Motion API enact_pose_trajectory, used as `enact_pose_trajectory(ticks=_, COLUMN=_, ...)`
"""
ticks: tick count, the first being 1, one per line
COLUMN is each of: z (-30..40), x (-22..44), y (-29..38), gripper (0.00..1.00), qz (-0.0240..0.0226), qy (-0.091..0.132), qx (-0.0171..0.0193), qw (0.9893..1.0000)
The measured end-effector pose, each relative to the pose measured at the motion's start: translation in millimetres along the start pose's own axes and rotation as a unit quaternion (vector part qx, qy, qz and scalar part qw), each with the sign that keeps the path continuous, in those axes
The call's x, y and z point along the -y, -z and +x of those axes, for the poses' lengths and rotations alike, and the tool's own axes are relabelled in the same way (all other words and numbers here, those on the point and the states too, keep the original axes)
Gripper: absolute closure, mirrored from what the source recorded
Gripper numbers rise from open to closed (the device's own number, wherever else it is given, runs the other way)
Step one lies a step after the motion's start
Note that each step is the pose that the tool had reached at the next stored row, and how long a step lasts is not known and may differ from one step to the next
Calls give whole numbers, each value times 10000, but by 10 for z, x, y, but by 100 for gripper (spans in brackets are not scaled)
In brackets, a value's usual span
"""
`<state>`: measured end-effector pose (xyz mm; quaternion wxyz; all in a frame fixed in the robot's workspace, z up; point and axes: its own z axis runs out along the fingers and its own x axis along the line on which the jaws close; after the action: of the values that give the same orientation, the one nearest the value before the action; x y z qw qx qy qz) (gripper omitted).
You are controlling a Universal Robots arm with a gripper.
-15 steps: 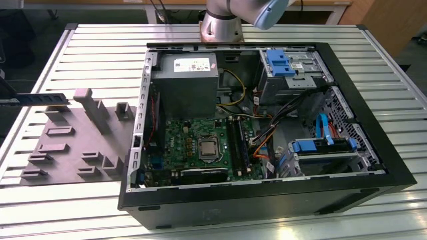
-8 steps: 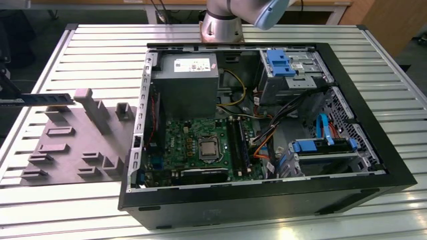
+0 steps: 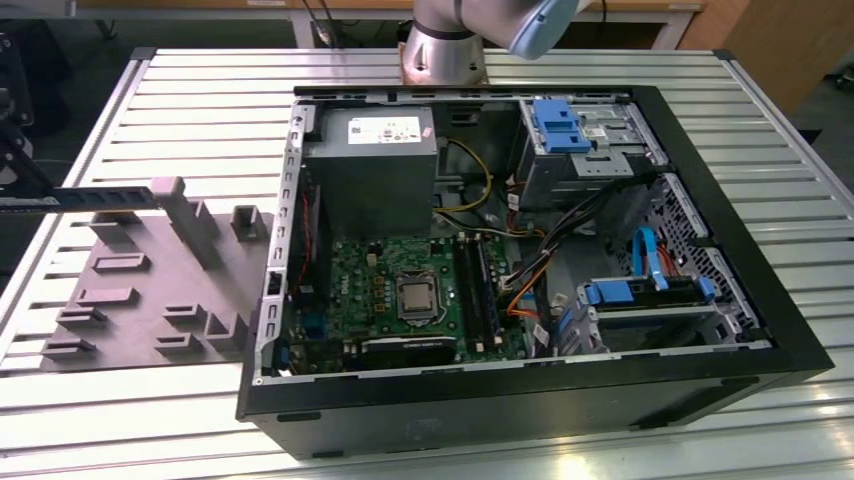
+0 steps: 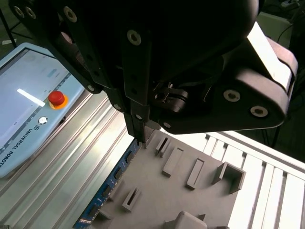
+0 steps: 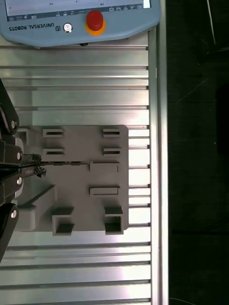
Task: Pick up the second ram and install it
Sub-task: 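Pick up the second ram and move it above second insertion slot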
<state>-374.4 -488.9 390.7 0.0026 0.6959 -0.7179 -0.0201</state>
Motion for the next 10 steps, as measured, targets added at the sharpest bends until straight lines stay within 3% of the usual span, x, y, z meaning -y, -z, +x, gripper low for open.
enact_pose_trajectory(ticks=10, z=-2, x=76, y=3, gripper=88, qz=0, qy=0, qx=0, qw=10000)
